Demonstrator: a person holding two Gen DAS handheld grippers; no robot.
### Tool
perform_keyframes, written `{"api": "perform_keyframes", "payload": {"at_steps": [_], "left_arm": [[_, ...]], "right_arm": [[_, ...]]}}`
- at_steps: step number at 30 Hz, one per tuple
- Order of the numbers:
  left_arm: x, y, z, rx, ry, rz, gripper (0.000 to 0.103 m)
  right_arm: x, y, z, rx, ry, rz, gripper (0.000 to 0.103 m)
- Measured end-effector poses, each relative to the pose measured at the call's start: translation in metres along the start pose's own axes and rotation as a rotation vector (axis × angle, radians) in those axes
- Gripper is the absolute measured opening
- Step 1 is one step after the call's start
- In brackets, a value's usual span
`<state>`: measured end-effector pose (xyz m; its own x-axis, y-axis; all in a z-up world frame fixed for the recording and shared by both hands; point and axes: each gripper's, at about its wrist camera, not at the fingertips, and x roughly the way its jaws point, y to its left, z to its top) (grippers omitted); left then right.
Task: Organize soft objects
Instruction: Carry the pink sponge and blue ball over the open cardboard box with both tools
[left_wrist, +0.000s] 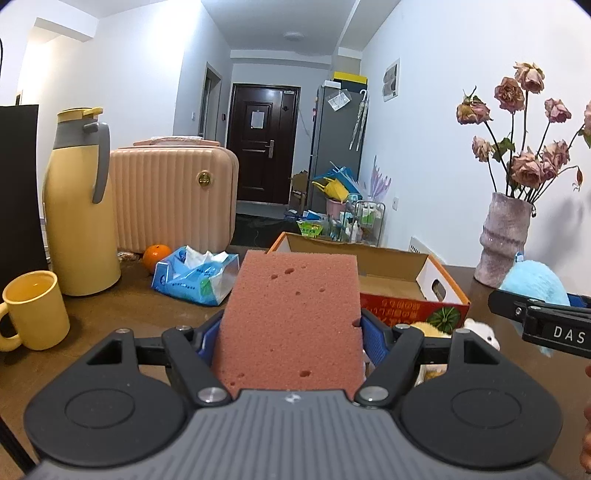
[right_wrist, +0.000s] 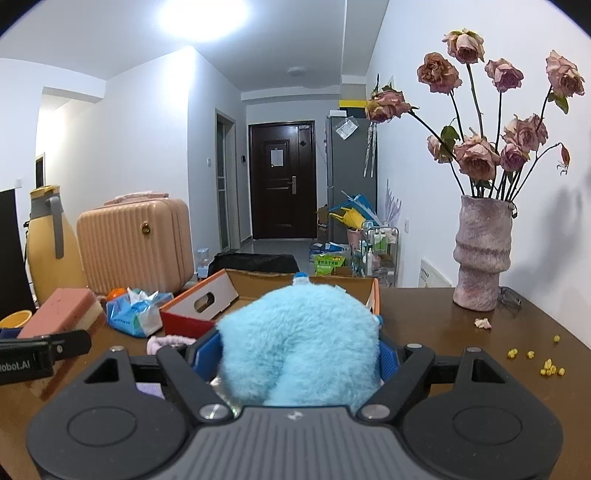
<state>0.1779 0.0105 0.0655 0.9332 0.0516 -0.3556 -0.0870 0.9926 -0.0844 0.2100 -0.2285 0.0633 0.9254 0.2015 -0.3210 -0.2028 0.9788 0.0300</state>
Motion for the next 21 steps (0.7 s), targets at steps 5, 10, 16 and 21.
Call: {"api": "perform_keyframes", "payload": {"at_steps": [5,10,16,21], "left_arm": [[0.014,-0.004,0.008,-0.013,-0.008,0.005,0.074],[0.032,-0.006,0.016,-0.03,0.002,0.017,0.074],[0.048,-0.016,0.027,-0.021,-0.017,0.023,0.074],[0.064,-0.021,0.035,-0.027,-0.017,0.03,0.074]], "right_arm": [[0.012,-0.001,0.01,0.004,-0.01,-0.009,0.08],[0.029,-0.003,0.017,0.005,-0.004,-0.016,0.08],[0.049,-0.004,0.027,-0.005,0.006,-0.016,0.08],[0.066,-0.006,0.033,-0.012,0.013,-0.013,0.08]]}}
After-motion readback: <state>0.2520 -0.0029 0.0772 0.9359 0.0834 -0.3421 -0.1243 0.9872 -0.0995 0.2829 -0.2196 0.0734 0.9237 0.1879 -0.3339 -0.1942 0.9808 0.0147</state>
